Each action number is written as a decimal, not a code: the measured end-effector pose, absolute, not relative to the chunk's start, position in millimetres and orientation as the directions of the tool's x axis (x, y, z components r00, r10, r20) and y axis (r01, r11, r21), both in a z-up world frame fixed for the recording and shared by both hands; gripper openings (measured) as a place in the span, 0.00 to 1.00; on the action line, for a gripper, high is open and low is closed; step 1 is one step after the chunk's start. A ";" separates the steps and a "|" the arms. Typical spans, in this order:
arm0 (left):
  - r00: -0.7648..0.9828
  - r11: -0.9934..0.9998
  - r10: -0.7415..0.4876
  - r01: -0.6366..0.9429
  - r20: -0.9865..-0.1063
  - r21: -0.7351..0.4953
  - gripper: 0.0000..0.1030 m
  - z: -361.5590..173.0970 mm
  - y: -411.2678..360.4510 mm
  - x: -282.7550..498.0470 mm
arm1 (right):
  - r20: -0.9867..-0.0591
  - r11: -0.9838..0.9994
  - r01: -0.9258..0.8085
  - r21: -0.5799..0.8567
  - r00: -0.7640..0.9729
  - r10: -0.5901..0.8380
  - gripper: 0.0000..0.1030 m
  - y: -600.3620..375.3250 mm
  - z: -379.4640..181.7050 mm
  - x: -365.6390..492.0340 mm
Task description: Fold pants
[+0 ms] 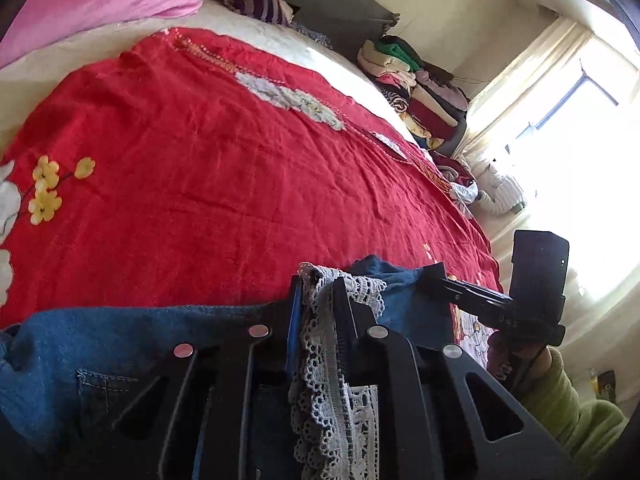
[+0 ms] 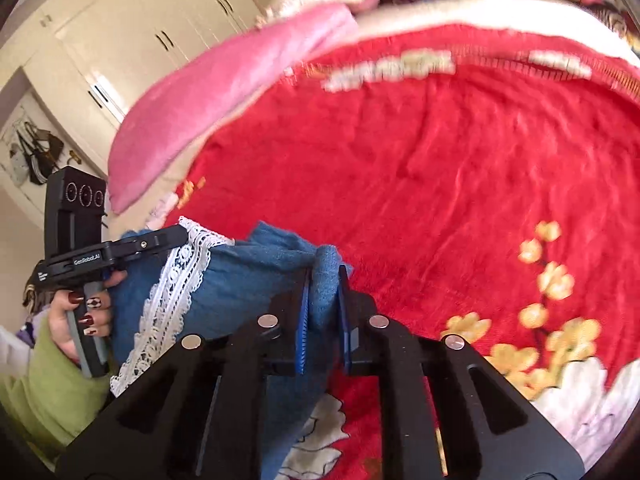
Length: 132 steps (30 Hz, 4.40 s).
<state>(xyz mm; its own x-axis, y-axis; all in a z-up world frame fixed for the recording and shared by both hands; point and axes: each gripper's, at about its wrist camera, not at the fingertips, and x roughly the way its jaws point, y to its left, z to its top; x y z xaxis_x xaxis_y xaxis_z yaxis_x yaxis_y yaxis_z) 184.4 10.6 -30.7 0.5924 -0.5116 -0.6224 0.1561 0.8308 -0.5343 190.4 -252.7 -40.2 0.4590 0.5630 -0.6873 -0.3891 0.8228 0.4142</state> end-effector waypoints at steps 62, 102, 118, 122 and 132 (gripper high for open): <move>0.490 0.913 -0.387 0.084 -0.781 -0.400 0.55 -47.0 -5.0 46.2 | -0.763 0.847 -0.390 0.360 0.399 0.508 0.48 -255.8 -55.6 35.3; 0.498 0.934 -0.352 0.136 -0.792 -0.330 0.29 -54.9 -12.6 23.5 | -0.830 0.830 -0.556 -0.038 0.480 0.283 0.51 -176.1 -59.4 68.5; 0.543 0.942 -0.325 0.119 -0.774 -0.313 0.52 -38.3 -4.7 14.4 | -0.756 0.858 -0.488 0.163 0.497 0.427 0.71 -212.4 -25.2 52.8; 0.572 0.946 -0.307 0.094 -0.761 -0.311 0.60 -28.2 5.9 9.3 | -0.737 0.861 -0.478 0.171 0.519 0.434 0.77 -216.1 -15.5 53.9; 0.636 0.954 -0.249 0.031 -0.730 -0.298 0.78 -7.0 32.1 -1.1 | -0.703 0.851 -0.508 0.135 0.556 0.443 0.86 -204.0 11.8 58.5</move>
